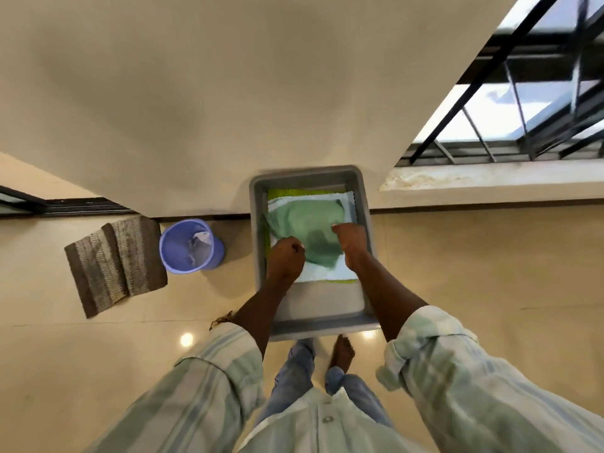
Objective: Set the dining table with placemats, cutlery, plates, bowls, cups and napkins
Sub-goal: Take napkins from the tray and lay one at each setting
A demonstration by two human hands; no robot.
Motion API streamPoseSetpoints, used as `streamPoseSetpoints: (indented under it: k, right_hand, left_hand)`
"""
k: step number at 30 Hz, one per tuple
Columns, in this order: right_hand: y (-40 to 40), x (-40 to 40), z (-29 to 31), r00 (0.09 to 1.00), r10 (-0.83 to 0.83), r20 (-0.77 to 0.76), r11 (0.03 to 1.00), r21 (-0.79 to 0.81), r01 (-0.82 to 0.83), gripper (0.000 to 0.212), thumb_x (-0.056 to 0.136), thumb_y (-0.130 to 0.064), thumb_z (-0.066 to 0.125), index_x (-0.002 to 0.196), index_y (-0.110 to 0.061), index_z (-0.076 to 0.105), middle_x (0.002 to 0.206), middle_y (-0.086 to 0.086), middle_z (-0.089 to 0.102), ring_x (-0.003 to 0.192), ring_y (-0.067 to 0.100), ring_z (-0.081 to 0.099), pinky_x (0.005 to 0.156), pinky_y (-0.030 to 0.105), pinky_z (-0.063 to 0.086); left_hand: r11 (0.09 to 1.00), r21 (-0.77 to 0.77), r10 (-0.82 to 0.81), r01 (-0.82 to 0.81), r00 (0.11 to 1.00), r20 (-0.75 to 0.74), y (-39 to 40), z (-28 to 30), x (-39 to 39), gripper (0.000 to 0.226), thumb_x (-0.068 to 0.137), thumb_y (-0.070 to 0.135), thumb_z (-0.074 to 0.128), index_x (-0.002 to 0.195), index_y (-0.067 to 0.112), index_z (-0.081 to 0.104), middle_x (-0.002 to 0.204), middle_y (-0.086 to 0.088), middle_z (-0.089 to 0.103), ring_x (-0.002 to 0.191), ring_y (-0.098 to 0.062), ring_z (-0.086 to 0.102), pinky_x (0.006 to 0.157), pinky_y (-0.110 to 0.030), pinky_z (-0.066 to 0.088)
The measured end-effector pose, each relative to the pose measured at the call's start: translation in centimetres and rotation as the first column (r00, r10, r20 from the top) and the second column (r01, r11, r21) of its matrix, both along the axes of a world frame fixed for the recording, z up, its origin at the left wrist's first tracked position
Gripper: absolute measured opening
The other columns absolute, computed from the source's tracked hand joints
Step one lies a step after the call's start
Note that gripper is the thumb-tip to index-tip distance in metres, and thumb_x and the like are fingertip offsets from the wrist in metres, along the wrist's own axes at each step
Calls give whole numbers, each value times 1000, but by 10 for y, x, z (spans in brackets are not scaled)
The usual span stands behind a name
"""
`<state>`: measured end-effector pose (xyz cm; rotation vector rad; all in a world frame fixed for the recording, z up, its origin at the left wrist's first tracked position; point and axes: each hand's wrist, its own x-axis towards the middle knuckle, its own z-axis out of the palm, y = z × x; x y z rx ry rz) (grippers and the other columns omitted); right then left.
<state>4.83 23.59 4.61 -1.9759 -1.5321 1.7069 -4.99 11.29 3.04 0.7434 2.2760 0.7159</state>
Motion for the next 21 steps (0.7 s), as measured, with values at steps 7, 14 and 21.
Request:
streamPoseSetpoints:
  k: [7, 14, 21]
  right_hand:
    - [-3, 21, 120, 710, 678, 191, 649, 298, -700, 28, 84, 2, 54, 99, -4, 77, 105, 8, 73, 98, 22, 65, 81, 27, 49]
    - [-13, 33, 202, 525, 798, 296, 374, 440, -816, 29, 78, 6, 51, 81, -5, 77, 92, 10, 74, 88, 22, 64, 79, 27, 49]
    - [-22, 49, 214, 676, 676, 294, 446, 568, -692, 26, 78, 5, 52, 94, -7, 69, 99, 7, 67, 83, 17, 55, 67, 24, 36]
  left_hand:
    - [960, 260, 78, -102, 992, 99, -13, 93, 29, 41, 84, -5, 56, 122, 9, 58, 125, -6, 59, 113, -22, 56, 92, -19, 40]
    - [939, 288, -244, 187, 953, 178, -8, 158, 47, 36, 74, 8, 76, 108, 7, 64, 100, -3, 64, 88, -13, 58, 76, -28, 43]
    - [918, 343, -195, 196, 980, -37, -15, 181, 35, 23, 77, 16, 78, 67, 13, 58, 65, 0, 56, 68, -16, 50, 59, -29, 36]
